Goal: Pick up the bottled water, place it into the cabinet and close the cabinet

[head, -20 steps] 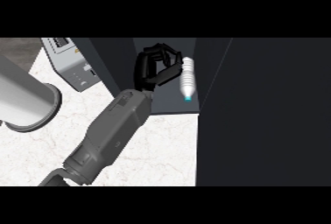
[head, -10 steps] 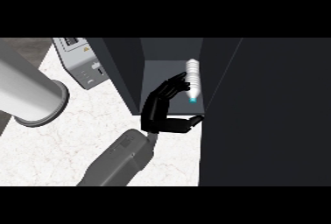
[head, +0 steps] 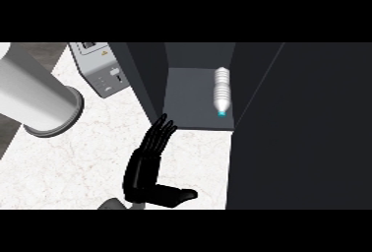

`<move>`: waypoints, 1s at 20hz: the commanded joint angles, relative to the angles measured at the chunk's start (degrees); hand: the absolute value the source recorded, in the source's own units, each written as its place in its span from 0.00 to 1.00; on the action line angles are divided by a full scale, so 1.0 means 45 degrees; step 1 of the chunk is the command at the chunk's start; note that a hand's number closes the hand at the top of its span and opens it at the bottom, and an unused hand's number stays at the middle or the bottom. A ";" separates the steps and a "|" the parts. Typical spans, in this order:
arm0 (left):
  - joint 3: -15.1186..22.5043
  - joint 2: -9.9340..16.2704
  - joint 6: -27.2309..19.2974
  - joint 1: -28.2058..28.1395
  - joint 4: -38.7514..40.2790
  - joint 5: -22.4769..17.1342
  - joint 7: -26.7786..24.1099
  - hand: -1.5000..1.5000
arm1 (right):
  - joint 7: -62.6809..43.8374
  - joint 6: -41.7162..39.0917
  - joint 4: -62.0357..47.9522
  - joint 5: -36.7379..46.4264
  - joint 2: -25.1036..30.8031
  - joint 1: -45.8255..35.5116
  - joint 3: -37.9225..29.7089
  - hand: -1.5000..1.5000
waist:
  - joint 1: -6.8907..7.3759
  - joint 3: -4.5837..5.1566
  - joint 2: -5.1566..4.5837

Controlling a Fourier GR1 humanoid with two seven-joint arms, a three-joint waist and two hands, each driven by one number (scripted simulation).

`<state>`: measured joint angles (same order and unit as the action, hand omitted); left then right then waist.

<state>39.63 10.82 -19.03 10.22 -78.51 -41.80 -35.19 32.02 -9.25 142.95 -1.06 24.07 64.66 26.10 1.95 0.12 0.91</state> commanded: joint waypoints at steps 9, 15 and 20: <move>-0.0249 0.4066 0.2121 -0.4579 -0.3946 -0.0146 -0.1702 0.00 | -0.1164 -0.1753 0.1765 0.2951 0.3367 -0.1940 0.0319 1.00 | 0.0531 0.0076 0.0028; -0.1188 0.5621 0.3270 -0.6069 -0.4372 -0.0534 -0.2569 0.00 | -0.2367 -0.1394 0.2532 0.2697 0.3530 -0.3222 0.1425 1.00 | 0.0556 0.0103 -0.0116; -0.2049 0.7107 0.4636 -0.7212 -0.5054 -0.1058 -0.3159 0.00 | -0.4012 -0.0924 0.2627 0.2039 0.3290 -0.4107 0.2702 1.00 | 0.0725 0.0111 -0.0214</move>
<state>32.09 38.45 -2.05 -18.22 -99.23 -45.91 -47.17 23.79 -12.41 143.50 2.32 36.75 48.30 34.00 4.30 0.57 0.37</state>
